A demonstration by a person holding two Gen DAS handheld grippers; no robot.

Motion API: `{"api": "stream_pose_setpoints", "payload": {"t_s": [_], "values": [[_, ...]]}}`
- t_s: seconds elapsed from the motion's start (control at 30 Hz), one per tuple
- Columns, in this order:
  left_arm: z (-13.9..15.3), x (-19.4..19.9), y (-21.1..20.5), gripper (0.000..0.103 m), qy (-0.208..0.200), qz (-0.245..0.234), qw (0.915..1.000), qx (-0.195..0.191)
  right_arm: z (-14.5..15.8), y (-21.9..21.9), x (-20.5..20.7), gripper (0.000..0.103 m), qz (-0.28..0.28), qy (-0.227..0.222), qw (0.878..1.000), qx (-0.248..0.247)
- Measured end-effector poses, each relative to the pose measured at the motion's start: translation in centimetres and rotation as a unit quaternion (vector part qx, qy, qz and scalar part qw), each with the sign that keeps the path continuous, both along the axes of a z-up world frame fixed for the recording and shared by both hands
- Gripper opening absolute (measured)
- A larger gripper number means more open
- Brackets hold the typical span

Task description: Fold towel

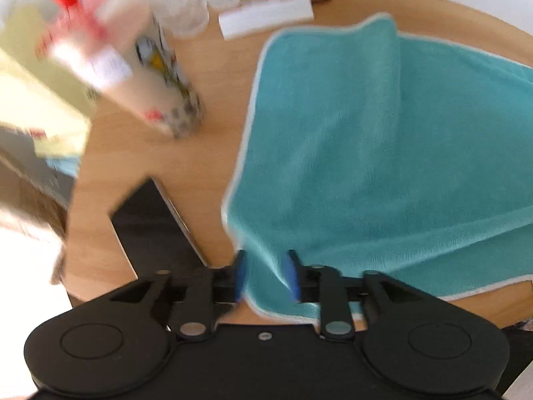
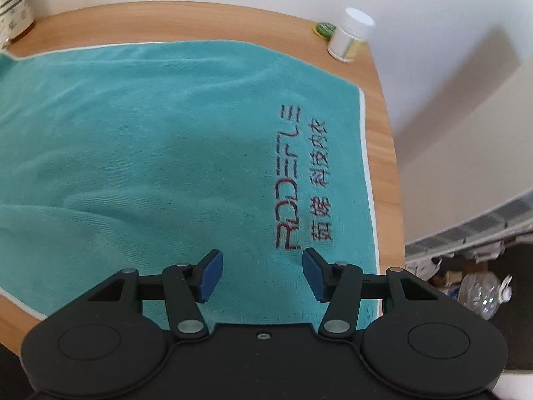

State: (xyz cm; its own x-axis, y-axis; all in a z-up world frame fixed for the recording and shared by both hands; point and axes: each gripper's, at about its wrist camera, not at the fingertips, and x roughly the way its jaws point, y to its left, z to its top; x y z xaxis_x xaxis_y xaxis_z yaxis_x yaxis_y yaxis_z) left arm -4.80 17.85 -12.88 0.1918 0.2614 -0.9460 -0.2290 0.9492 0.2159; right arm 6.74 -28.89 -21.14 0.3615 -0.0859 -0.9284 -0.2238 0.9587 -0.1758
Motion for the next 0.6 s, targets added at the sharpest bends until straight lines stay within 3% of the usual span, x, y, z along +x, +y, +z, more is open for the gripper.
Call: {"api": "stream_pose_setpoints", "payload": {"t_s": [0.13,0.27,0.47,0.6], "values": [[1.3,1.7,0.3,0.043,-0.053,-0.025,0.9982,0.003,-0.4,-0.8,0.0,0.059,-0.026,-0.001,1.000,0.014],[-0.2,3.7,-0.6,0.043,-0.096,-0.060,0.9935,0.010,-0.4,-1.5,0.2,0.061,-0.041,0.011,0.999,0.023],[-3.6,7.0,-1.2,0.042,-0.120,-0.071,0.9891,0.048,-0.5,-3.1,-0.4,0.066,-0.064,0.016,0.998,-0.009],[-4.7,8.7,-1.4,0.042,-0.104,-0.083,0.9889,0.065,-0.2,-3.0,-0.7,0.065,-0.067,0.028,0.997,-0.027]]}}
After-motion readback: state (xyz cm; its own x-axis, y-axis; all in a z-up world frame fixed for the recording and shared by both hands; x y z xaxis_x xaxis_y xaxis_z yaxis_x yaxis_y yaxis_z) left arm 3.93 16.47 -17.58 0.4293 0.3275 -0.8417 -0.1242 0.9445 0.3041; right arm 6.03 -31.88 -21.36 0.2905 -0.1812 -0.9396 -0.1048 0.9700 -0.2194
